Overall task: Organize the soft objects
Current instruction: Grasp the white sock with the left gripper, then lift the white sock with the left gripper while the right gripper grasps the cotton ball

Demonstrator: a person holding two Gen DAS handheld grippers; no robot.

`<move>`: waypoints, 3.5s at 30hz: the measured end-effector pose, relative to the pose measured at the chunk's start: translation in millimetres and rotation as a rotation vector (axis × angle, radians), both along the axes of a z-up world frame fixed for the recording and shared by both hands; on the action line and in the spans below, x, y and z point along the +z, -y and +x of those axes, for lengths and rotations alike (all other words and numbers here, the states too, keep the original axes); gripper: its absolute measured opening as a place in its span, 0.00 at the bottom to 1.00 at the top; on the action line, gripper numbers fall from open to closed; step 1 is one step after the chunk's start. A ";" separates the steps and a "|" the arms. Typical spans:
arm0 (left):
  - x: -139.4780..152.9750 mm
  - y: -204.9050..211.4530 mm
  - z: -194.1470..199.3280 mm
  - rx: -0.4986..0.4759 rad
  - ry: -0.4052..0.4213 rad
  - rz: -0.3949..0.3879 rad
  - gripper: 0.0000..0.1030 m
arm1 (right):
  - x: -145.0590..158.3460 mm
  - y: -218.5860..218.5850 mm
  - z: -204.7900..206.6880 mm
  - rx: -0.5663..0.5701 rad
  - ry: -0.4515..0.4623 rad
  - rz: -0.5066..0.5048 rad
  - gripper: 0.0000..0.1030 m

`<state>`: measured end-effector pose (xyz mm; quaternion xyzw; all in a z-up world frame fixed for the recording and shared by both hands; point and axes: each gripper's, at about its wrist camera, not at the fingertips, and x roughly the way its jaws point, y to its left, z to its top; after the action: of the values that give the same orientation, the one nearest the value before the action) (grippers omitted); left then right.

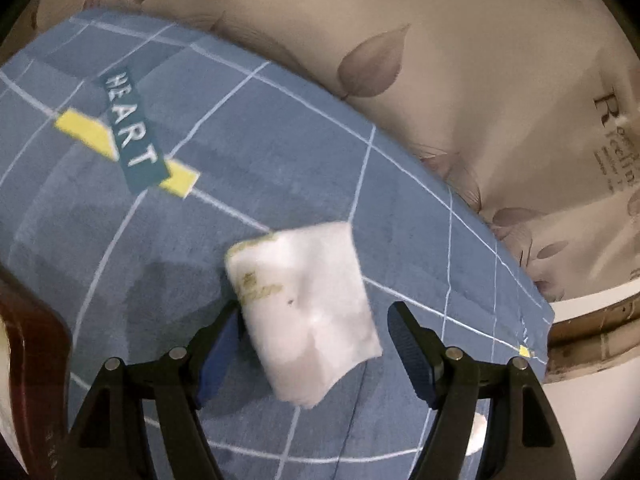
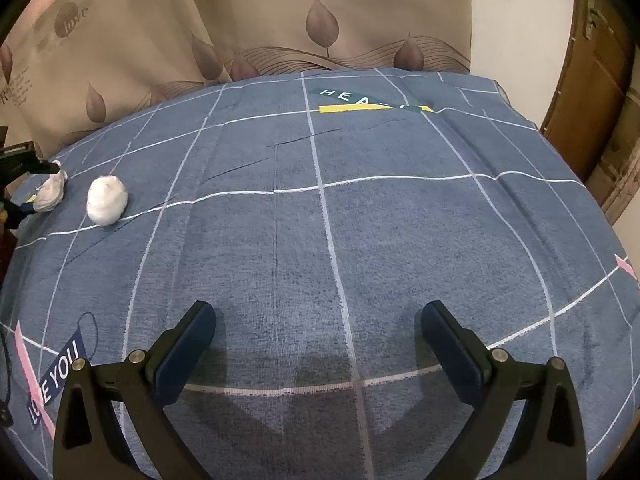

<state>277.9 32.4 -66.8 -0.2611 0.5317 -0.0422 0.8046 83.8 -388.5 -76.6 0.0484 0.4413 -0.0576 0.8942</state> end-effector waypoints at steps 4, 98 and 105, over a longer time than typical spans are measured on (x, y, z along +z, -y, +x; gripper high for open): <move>3.6 21.0 -2.0 -0.104 0.035 0.150 0.15 | -0.1 1.0 1.4 -0.006 -0.003 0.003 0.99; 115.6 -63.7 -343.7 -0.047 0.423 0.367 0.22 | 11.9 -165.6 -0.9 0.429 0.131 0.149 0.22; 77.8 -16.0 -323.3 -0.220 0.263 0.225 0.53 | 10.8 -164.2 1.5 0.433 0.121 0.157 0.23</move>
<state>-45.3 48.4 11.0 -0.1023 0.4485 -0.1038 0.8818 85.3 -224.4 -65.8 0.0254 0.3903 0.1732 0.9039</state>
